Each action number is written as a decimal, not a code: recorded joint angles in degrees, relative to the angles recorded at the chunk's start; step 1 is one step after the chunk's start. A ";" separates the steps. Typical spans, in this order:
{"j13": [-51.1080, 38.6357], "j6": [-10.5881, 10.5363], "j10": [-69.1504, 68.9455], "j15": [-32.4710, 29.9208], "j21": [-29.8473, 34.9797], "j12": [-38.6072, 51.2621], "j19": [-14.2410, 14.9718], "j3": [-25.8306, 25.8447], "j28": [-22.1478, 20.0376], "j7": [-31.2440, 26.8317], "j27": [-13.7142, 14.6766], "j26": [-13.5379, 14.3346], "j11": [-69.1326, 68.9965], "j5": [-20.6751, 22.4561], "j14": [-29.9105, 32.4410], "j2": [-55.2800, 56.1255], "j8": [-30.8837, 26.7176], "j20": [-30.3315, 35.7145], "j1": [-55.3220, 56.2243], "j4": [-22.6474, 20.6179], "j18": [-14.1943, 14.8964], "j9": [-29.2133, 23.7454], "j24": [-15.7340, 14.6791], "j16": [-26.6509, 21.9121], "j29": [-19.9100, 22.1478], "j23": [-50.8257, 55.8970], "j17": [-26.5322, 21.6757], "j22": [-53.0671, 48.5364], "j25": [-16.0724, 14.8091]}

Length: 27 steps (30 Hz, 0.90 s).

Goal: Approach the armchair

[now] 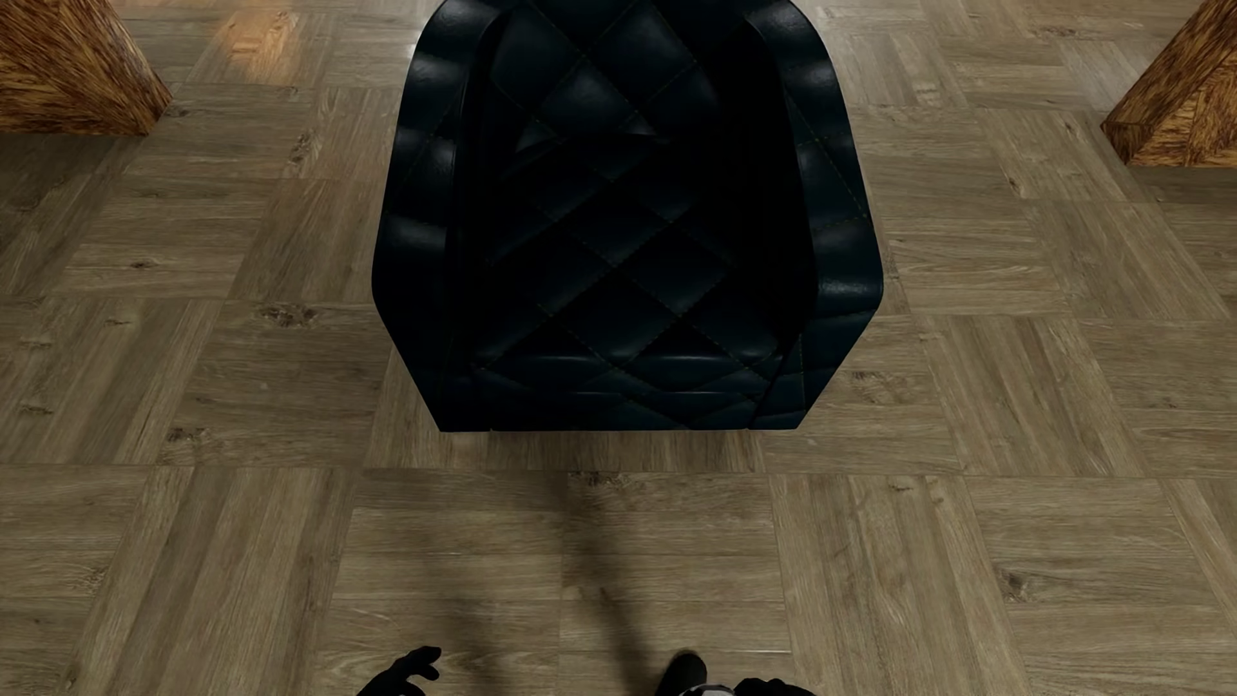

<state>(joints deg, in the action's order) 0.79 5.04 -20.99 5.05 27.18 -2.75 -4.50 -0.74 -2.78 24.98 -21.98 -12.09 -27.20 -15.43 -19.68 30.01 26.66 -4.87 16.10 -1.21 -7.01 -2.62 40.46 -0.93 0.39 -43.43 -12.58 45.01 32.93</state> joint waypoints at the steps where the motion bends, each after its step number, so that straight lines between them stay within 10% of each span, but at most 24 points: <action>1: -0.53 0.06 0.60 -0.31 0.81 0.09 -0.08 0.02 0.27 -0.12 0.20 -0.73 0.54 0.02 0.41 0.11 0.21 0.55 0.16 -0.16 0.07 0.02 -0.09 -0.13 0.04 0.05 -0.34 0.23 0.38; 27: -6.89 -0.89 5.25 -2.85 6.05 -7.32 -1.72 0.48 -0.24 -4.54 1.21 1.84 3.18 -4.04 4.21 6.89 4.92 7.94 8.55 -3.96 2.45 -2.64 -0.89 -3.92 1.12 -2.88 -2.59 -2.73 -1.45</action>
<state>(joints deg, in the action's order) -6.11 4.16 -15.74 2.20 33.23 -10.07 -6.22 -0.26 -3.01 20.44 -20.77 -10.25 -24.01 -19.46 -15.46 36.90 31.58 3.07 24.65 -5.18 -4.56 -5.26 39.57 -4.84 1.51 -46.31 -15.17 42.28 31.48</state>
